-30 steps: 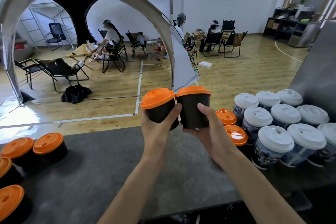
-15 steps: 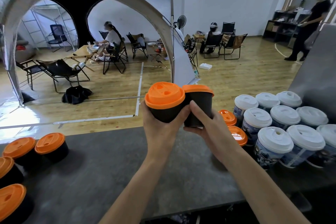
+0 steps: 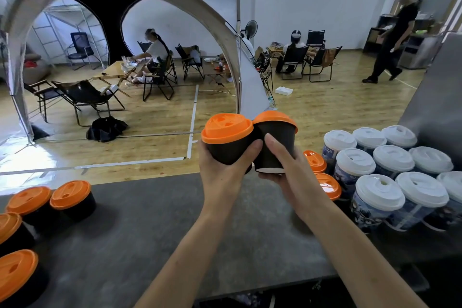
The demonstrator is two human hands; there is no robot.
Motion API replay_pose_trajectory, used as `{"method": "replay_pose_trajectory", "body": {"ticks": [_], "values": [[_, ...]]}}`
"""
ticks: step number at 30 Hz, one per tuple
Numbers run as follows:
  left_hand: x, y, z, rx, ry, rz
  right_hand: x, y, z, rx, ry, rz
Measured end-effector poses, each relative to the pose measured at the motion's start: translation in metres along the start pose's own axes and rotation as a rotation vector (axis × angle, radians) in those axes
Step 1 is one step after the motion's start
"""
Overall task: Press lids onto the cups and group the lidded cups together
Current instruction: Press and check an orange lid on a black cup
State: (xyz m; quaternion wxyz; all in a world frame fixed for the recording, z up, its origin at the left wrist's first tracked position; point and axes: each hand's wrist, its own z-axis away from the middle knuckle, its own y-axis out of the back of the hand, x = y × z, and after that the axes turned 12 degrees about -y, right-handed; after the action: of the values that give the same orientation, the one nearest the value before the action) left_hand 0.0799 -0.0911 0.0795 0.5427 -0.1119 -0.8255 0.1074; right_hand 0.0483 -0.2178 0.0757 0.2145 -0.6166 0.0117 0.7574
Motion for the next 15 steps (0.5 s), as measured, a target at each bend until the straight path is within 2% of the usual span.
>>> {"method": "replay_pose_trajectory", "body": {"ticks": [3,8,12,15], "values": [[-0.0009,0.0009,-0.0014,0.004,0.03,0.021,0.0005,0.0007,0.0003,-0.031,-0.039,-0.065],[-0.0061,0.0023,-0.0014,0.007,0.025,0.011,0.0013,0.0019,-0.0014,-0.076,-0.027,-0.025],[-0.006,0.0011,-0.0011,-0.001,0.017,0.007,0.003,0.0012,-0.005,0.013,-0.005,0.044],[-0.0072,0.0013,-0.0027,-0.006,0.035,0.02,0.0036,0.0024,-0.0066,0.029,-0.014,0.008]]}}
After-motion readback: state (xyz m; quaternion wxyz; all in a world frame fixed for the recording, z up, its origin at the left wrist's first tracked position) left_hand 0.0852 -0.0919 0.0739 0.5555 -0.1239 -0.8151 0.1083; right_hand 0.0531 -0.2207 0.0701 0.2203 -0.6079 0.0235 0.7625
